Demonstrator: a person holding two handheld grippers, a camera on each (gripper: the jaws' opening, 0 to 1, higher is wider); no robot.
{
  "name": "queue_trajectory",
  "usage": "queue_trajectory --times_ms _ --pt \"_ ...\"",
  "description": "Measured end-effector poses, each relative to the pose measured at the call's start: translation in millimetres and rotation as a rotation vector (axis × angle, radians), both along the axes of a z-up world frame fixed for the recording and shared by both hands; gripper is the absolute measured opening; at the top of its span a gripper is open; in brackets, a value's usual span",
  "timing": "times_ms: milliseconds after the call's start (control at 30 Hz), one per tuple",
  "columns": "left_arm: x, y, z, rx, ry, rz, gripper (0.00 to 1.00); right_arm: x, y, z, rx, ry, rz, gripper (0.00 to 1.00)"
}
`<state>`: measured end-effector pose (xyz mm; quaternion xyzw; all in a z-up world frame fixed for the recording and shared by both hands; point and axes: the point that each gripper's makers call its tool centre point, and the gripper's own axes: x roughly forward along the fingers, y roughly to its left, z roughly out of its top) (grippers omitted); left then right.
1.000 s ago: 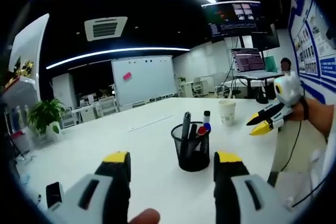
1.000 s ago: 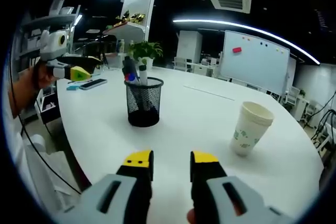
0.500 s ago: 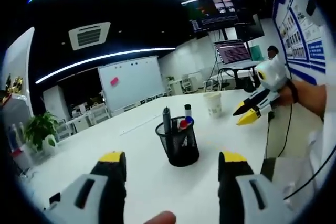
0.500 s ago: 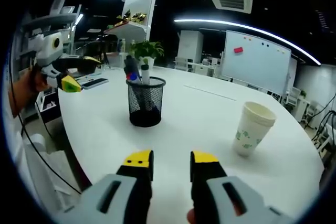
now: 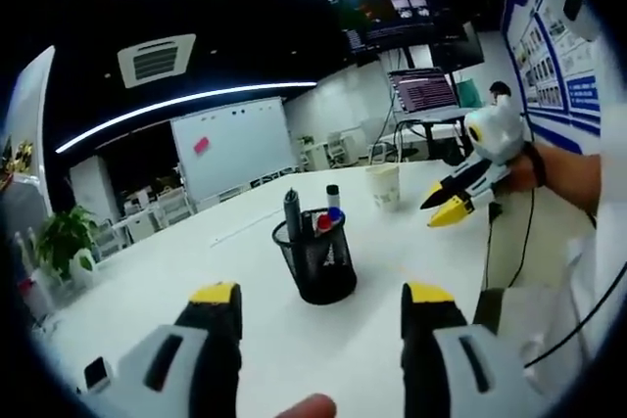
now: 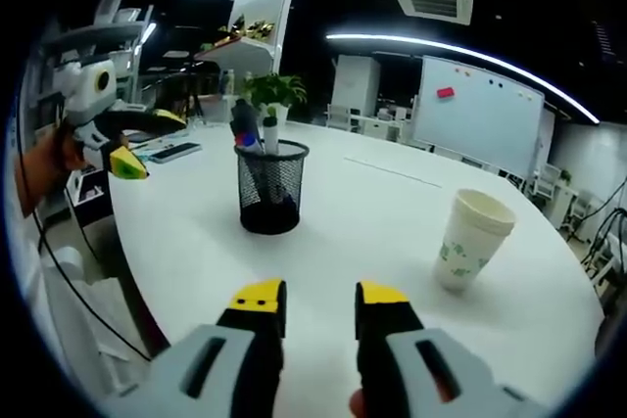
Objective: Place the scattered laser pointers and whiteboard markers into the pen holder and stack the scattered paper cups together
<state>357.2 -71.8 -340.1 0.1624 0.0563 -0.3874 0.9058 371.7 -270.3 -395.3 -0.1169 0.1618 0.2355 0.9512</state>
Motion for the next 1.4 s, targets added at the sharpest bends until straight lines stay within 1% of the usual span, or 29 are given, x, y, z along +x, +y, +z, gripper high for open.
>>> queue_trajectory --times_ms 167,467,533,700,833,900,1000,1133,1400 --pt "-2.1 -3 -1.3 0.016 -0.003 -0.018 0.65 4 -1 1.4 0.026 -0.029 0.004 0.30" --pt "-4.3 -4 -1.9 0.019 -0.002 -0.031 0.65 8 -5 2.4 0.040 -0.037 -0.009 0.31" --pt "-5.8 -5 -2.6 0.016 0.008 -0.039 0.65 8 -6 3.8 0.043 -0.046 -0.012 0.31" --pt "-7.2 -6 -2.8 0.023 0.005 -0.045 0.65 11 -9 7.2 0.061 -0.064 -0.026 0.31" --pt "-10.3 -10 -1.2 0.005 0.011 -0.057 0.65 14 -13 7.2 0.065 -0.069 -0.040 0.32" --pt "-7.0 -8 2.8 0.031 -0.040 -0.038 0.64 14 -14 6.9 0.068 -0.068 -0.044 0.33" --pt "-5.2 -6 3.1 0.010 -0.028 -0.031 0.64 15 -15 5.2 0.070 -0.061 -0.051 0.35" --pt "-3.4 -4 2.7 0.013 -0.028 -0.022 0.64 15 -18 5.9 0.075 -0.065 -0.061 0.36" --pt "-6.1 -6 2.9 0.001 -0.020 -0.032 0.64 18 -28 3.0 0.081 -0.059 -0.096 0.39"
